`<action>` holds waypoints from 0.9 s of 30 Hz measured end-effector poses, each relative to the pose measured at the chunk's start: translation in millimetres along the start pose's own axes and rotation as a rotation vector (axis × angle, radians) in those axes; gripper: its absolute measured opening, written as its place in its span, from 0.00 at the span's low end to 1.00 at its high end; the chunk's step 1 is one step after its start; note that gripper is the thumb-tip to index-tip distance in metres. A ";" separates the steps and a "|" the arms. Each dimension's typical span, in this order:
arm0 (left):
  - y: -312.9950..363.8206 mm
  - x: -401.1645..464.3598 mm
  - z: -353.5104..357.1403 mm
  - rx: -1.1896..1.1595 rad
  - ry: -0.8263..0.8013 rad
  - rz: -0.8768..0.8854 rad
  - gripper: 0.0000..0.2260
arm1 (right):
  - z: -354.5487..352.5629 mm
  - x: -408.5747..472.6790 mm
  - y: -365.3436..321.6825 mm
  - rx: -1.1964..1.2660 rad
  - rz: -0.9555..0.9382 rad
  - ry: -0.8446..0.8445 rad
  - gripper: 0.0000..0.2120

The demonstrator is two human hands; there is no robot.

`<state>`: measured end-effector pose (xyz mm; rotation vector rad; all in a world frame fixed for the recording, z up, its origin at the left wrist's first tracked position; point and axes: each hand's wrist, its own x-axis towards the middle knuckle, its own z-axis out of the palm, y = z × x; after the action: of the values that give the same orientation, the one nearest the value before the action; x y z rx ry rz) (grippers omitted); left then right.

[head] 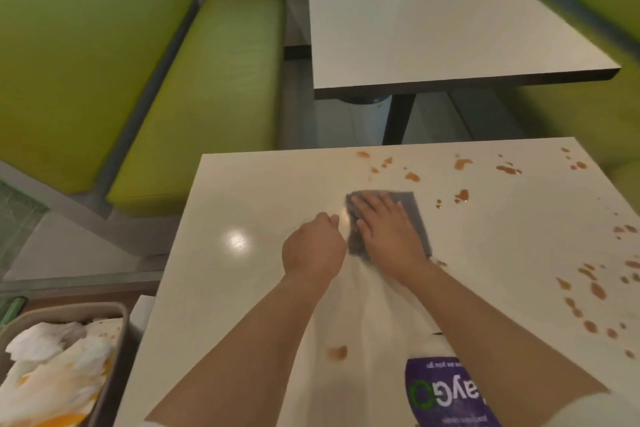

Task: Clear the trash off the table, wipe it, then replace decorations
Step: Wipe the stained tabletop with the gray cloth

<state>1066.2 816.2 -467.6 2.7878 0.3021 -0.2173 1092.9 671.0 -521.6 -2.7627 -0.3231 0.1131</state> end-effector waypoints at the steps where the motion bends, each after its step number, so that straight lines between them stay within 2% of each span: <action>1: 5.3 3.7 2.4 0.018 0.009 0.001 0.17 | 0.3 -11.4 1.2 0.001 -0.078 -0.016 0.24; 4: 19.7 17.6 8.0 0.065 0.053 0.034 0.11 | -16.1 -18.6 40.5 -0.036 -0.128 -0.032 0.24; 7: 30.6 29.9 16.8 0.207 0.102 0.103 0.19 | -29.1 6.4 82.3 -0.081 0.057 0.010 0.24; 11: 43.7 35.7 32.8 0.249 0.075 0.110 0.22 | -32.1 39.0 76.4 -0.083 0.203 0.037 0.25; 16: 44.9 37.7 36.6 0.281 -0.002 0.092 0.23 | -32.5 25.0 80.6 -0.139 -0.132 -0.035 0.31; 18: 44.5 38.5 36.1 0.273 -0.044 0.090 0.23 | -40.0 46.1 103.2 -0.126 -0.106 -0.033 0.26; 20: 45.3 37.0 35.7 0.272 -0.055 0.085 0.23 | -46.0 74.4 112.2 -0.124 0.014 -0.013 0.24; 23: 46.1 38.7 33.7 0.262 -0.060 0.088 0.23 | -41.0 96.1 86.9 -0.108 0.081 -0.018 0.24; 27: 45.6 38.4 33.4 0.279 -0.058 0.095 0.24 | -30.7 72.5 70.2 -0.056 -0.203 -0.063 0.23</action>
<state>1110.0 769.8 -492.0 3.0545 0.1322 -0.3409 1181.6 613.9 -520.7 -2.7662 -0.6290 0.1410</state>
